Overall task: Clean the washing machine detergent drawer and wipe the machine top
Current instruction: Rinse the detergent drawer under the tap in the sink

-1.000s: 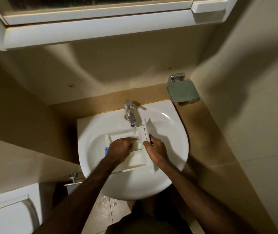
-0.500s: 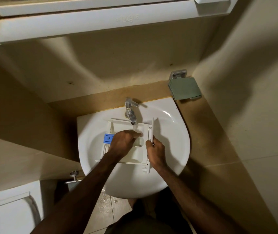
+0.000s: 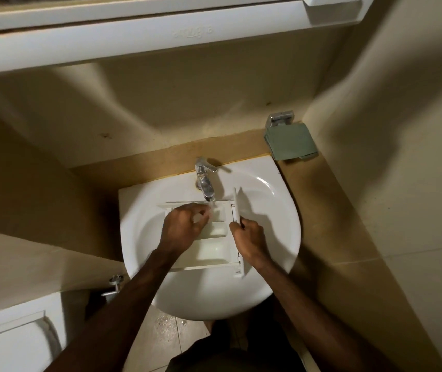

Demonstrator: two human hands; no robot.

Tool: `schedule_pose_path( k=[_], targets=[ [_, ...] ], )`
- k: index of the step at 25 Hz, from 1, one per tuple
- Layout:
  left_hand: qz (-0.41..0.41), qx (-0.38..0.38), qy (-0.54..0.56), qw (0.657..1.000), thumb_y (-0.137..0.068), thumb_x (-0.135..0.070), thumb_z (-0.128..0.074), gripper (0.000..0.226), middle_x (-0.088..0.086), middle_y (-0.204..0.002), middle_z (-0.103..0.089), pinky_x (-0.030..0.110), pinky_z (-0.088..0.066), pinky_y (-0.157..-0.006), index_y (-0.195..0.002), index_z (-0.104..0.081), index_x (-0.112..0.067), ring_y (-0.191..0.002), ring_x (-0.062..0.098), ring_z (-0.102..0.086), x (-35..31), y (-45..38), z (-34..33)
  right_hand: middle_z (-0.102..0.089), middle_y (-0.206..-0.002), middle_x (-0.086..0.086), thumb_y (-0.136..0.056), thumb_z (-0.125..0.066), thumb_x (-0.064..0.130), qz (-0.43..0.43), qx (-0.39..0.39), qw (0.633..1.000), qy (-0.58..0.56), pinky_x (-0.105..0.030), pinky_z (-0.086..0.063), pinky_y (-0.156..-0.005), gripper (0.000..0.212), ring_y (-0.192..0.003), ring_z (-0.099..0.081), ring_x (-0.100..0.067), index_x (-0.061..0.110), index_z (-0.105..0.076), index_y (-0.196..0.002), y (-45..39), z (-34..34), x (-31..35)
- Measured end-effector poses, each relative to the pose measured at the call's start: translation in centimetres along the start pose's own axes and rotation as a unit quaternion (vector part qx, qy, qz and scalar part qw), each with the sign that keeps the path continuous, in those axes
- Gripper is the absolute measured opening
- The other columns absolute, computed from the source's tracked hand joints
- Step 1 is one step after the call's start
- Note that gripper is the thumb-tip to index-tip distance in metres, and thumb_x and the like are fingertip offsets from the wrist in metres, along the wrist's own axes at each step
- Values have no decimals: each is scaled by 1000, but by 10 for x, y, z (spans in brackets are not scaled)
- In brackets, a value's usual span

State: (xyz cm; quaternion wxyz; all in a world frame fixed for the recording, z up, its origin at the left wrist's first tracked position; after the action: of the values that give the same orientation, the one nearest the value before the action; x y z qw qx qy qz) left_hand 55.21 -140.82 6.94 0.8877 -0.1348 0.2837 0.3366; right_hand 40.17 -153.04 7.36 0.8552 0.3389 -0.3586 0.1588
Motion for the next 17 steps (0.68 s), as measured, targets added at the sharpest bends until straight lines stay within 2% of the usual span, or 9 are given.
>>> schedule_pose_path(
  k=[2, 3, 6, 9, 12, 13, 15, 17],
  targets=[
    [-49, -22, -171, 984, -88, -28, -76, 31, -1, -119, -72, 40, -48, -85, -118, -74, -22, -109, 28, -62, 8, -7, 0, -66, -68, -2, -79, -49, 39, -2, 16, 1000, 16, -42, -55, -69, 30, -71, -64, -28, 13, -64, -78, -4, 6, 1],
    [-39, 26, -211, 976, -87, -32, -76, 40, 2, -124, -71, 43, -45, -90, -126, -70, -23, -113, 31, -61, 10, -14, -1, -64, -65, 0, -78, -50, 39, -1, 25, 999, 24, -39, -52, -66, 27, -67, -61, -26, 15, -63, -75, -5, 9, 4],
    [28, 173, -180, 968, -94, -45, -68, 50, 9, -129, -71, 41, -46, -95, -140, -62, -26, -116, 33, -65, 6, -36, -4, -51, -56, 5, -79, -55, 34, 3, 37, 999, 37, -33, -41, -61, 24, -60, -48, -22, 19, -51, -60, -7, 12, 10],
    [-30, 186, -231, 954, -100, -58, -54, 50, 14, -114, -74, 38, -52, -85, -125, -69, -17, -104, 35, -70, 3, -49, -9, -44, -48, 7, -80, -58, 31, 3, 26, 999, 48, -31, -37, -58, 31, -56, -43, -20, 18, -46, -54, -8, 12, 13],
    [-83, 185, -247, 948, -100, -68, -31, 72, 18, -97, -73, 39, -51, -74, -98, -69, -6, -89, 38, -72, 3, -52, -14, -44, -47, 6, -78, -57, 32, -2, 14, 999, 50, -30, -36, -56, 29, -55, -43, -20, 20, -50, -53, -10, 17, 12],
    [-89, 195, -232, 949, -103, -62, -32, 68, 20, -99, -73, 39, -51, -75, -98, -68, -4, -90, 39, -71, 6, -53, -16, -46, -50, 5, -77, -56, 33, -1, 13, 999, 51, -30, -37, -57, 25, -56, -45, -21, 18, -52, -57, -11, 19, 11],
    [-67, 235, -172, 954, -108, -40, -46, 42, 21, -110, -71, 41, -50, -84, -110, -68, -4, -101, 39, -68, 9, -55, -16, -50, -54, 3, -75, -55, 35, 2, 11, 998, 63, -31, -40, -58, 25, -58, -48, -22, 11, -55, -68, -13, 19, 10],
    [-28, 250, -123, 960, -106, -33, -54, 31, 16, -118, -71, 38, -48, -91, -120, -66, -8, -108, 35, -66, 8, -55, -11, -52, -56, 2, -75, -55, 35, 4, 6, 998, 64, -31, -41, -58, 28, -58, -49, -23, 8, -56, -74, -13, 17, 10]
  ],
)
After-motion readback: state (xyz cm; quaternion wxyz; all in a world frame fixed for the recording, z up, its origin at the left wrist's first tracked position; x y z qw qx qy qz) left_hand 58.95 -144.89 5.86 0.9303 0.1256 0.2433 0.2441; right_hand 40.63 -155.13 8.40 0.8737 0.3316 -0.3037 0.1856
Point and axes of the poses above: each hand's wrist, its own y-axis away from the middle knuckle, its own z-axis out of the back of the hand, x = y × z, the point moved 1 cm from there along -y, towards the middle knuckle
